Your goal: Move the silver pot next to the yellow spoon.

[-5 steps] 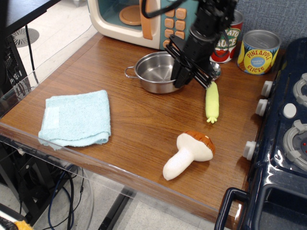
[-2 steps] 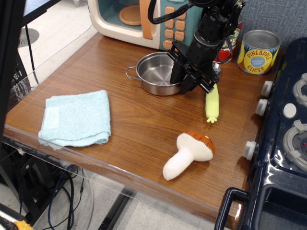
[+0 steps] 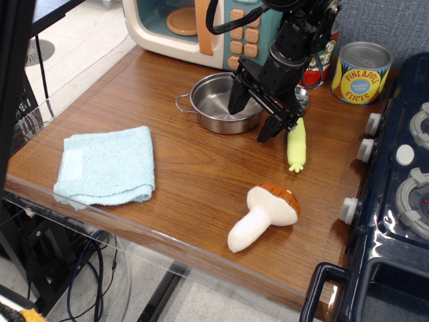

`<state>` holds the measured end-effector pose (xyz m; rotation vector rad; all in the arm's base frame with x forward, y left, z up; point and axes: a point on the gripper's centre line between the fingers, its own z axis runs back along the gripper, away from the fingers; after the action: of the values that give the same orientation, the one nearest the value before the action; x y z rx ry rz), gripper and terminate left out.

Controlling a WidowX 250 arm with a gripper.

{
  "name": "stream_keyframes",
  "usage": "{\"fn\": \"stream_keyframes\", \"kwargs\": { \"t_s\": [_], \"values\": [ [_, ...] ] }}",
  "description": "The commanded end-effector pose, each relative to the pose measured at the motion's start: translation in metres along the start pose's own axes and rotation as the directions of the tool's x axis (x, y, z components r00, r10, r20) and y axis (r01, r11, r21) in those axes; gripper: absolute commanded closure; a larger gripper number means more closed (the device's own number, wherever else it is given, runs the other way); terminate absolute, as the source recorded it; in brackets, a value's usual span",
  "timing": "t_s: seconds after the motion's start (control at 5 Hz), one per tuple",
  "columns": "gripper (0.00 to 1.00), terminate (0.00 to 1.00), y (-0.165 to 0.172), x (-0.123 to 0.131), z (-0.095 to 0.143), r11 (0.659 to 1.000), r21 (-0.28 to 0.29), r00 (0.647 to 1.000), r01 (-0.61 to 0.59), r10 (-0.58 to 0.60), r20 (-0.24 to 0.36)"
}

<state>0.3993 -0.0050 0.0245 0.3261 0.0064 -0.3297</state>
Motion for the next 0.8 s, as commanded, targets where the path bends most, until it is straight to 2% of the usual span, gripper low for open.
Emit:
{"fn": "stream_keyframes", "kwargs": {
  "t_s": [0.0, 0.2, 0.6],
  "values": [
    [0.00, 0.00, 0.019, -0.002, 0.084, 0.998, 0.011, 0.978, -0.062, 0.059, 0.199],
    [0.00, 0.00, 0.016, -0.018, 0.093, 0.993, 0.015, 0.965, -0.117, 0.110, 0.239],
    [0.00, 0.00, 0.016, -0.018, 0.093, 0.993, 0.015, 0.965, -0.117, 0.110, 0.239]
  ]
}}
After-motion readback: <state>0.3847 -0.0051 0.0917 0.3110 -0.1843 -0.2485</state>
